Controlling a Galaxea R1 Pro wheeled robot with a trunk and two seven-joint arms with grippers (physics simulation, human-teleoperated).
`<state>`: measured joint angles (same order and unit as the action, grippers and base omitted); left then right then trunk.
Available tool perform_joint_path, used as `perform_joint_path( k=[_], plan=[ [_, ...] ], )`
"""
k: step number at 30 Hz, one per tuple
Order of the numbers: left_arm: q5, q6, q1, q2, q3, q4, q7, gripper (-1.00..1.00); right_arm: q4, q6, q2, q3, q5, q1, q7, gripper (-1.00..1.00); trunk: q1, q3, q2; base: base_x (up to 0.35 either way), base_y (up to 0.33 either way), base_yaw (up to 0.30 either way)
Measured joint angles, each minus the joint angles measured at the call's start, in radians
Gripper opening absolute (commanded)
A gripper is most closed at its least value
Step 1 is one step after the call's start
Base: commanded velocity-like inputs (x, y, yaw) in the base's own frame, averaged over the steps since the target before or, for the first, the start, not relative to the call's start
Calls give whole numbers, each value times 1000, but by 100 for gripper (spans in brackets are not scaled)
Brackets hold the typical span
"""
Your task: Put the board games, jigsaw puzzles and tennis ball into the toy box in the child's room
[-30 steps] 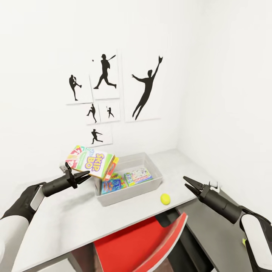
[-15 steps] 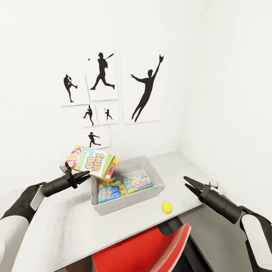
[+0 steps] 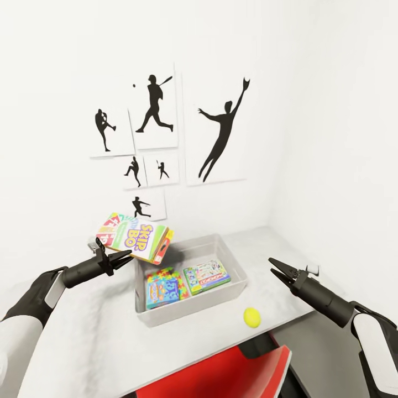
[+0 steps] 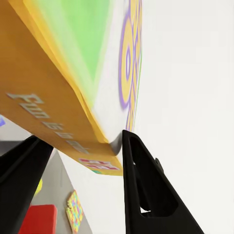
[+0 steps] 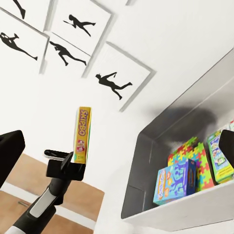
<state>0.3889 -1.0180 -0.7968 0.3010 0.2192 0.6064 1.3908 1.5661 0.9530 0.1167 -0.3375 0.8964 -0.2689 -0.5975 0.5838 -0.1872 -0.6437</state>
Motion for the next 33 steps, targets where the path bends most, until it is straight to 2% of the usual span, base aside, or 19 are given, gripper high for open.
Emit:
perform_joint_path(
  k=[10,33],
  plan=[
    [0,0,0,0,0,0,0,-100,0,0,0,0,-3,0,0,100,0,0,0,89,12,6],
    [0,0,0,-3,0,0,0,-100,0,3,0,-12,-2,0,1,100,0,0,0,3,1,0]
  ],
)
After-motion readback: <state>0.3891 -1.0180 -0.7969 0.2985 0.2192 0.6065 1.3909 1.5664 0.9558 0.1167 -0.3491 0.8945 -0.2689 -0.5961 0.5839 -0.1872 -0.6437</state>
